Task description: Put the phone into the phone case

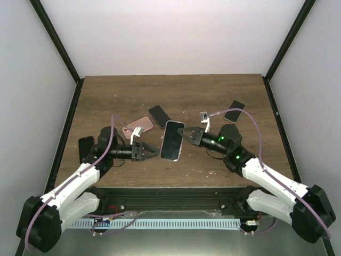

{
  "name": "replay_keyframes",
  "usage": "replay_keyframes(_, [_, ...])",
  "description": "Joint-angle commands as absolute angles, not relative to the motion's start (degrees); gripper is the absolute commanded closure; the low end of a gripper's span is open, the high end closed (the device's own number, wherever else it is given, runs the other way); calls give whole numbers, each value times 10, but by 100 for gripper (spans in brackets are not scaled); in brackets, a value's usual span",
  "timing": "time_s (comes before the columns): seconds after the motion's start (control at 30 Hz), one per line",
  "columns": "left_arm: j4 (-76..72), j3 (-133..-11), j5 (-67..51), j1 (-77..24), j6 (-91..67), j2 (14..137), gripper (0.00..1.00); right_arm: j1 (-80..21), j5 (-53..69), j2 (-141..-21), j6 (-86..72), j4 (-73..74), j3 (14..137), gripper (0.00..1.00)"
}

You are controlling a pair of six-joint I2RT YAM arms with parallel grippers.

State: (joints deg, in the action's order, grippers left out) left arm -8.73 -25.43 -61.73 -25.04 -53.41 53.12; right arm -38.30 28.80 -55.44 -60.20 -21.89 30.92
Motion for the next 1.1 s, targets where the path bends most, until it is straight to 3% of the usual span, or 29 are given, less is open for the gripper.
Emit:
replay_keyframes(0.0, [-138,-249,-610,-257,-543,543,42,-338,307,-577,-636,-285,326,98])
replay_keyframes(0.1, [-97,-261,-592,-256,-510,559,48,-306,334,-597,-620,-272,325,97])
replay_keyframes(0.33, [116,-335,-484,-256,-369,577,34,-227,371,-641,-492,-145,324,95])
replay_keyframes(0.47, [203,-382,-388,-255,-334,576,18,-188,395,-700,-431,-96,324,94])
replay_keyframes(0.57, [274,-419,-310,-255,-309,568,12,-171,422,-751,-406,-84,319,93])
replay_keyframes(0.63, [311,-438,-240,-254,-305,562,1,-164,439,-779,-404,-97,313,92])
replay_keyframes(0.9, [409,-499,-75,-207,-288,590,0,-161,413,-825,-384,-98,298,86])
replay_keyframes(1.07, [408,-513,-48,-164,-250,627,2,-158,370,-822,-371,-69,293,74])
